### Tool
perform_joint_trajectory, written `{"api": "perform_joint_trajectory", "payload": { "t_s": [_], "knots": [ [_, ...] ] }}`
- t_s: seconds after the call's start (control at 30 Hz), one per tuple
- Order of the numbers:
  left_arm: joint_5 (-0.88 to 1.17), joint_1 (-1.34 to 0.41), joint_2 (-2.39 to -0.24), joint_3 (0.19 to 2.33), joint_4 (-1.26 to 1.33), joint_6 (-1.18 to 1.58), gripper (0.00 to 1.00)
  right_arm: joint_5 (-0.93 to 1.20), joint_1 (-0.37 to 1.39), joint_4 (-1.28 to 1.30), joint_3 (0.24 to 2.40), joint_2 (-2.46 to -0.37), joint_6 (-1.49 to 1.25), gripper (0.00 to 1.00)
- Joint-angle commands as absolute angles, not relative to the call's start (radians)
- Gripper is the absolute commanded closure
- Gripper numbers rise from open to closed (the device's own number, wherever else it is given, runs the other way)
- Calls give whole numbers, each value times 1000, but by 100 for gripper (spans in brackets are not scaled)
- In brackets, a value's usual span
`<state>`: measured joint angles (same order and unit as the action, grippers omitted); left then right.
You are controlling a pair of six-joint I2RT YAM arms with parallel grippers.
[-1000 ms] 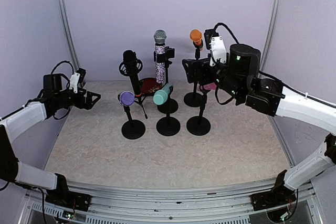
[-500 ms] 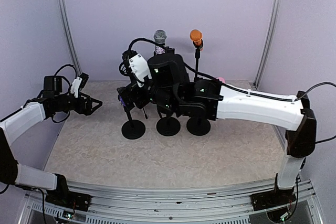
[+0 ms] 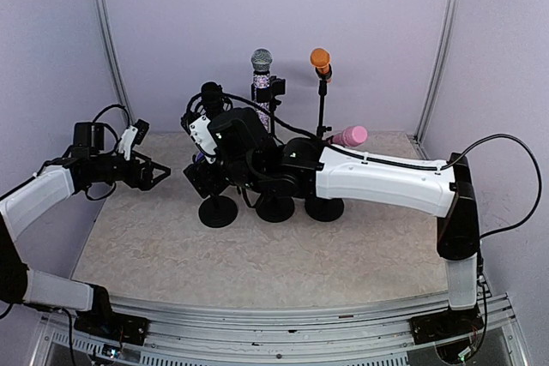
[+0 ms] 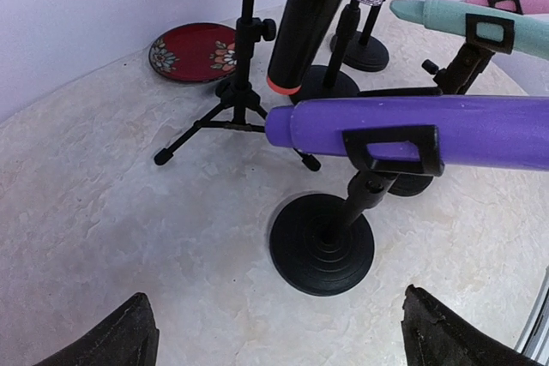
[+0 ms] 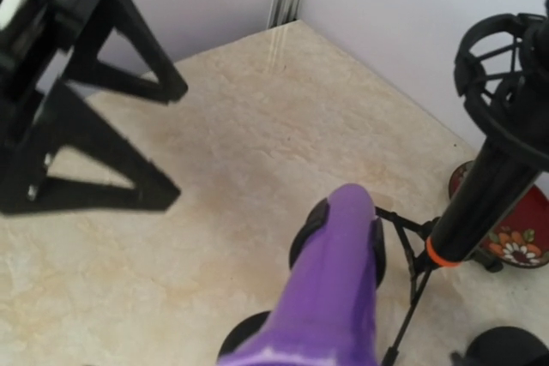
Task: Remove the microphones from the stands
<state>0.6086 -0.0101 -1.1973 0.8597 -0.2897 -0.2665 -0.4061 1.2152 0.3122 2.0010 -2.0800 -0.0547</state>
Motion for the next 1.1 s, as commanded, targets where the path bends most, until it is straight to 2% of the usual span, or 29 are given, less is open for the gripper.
{"api": "perform_joint_trajectory", "payload": {
  "t_s": [0.0, 0.13, 0.37, 0.43, 0.57, 0.7, 0.83, 0.97, 1.07],
  "knots": [
    [606, -50, -1171, 867, -300, -269, 4, -433, 1209, 321, 2042, -2117, -77, 19],
    [585, -98, -1170, 852, -293, -268, 4, -448, 1209, 329, 2070, -2142, -84, 26],
    [568, -169, -1212, 842, -225, -243, 5, -462, 1205, 337, 2092, -2169, -104, 32],
    [564, -189, -1236, 844, -188, -231, 6, -466, 1203, 338, 2092, -2170, -113, 36],
    [548, -222, -1290, 844, -125, -230, 8, -465, 1200, 330, 2083, -2166, -121, 52],
    [547, -229, -1348, 848, -58, -218, 15, -457, 1201, 300, 2071, -2156, -124, 68],
    [540, -258, -1380, 840, 16, -190, 22, -459, 1201, 288, 2070, -2153, -136, 74],
    [542, -268, -1386, 820, 100, -172, 35, -450, 1202, 262, 2053, -2145, -172, 88],
    [537, -269, -1401, 822, 130, -160, 42, -448, 1206, 234, 2034, -2137, -201, 92]
  ]
}}
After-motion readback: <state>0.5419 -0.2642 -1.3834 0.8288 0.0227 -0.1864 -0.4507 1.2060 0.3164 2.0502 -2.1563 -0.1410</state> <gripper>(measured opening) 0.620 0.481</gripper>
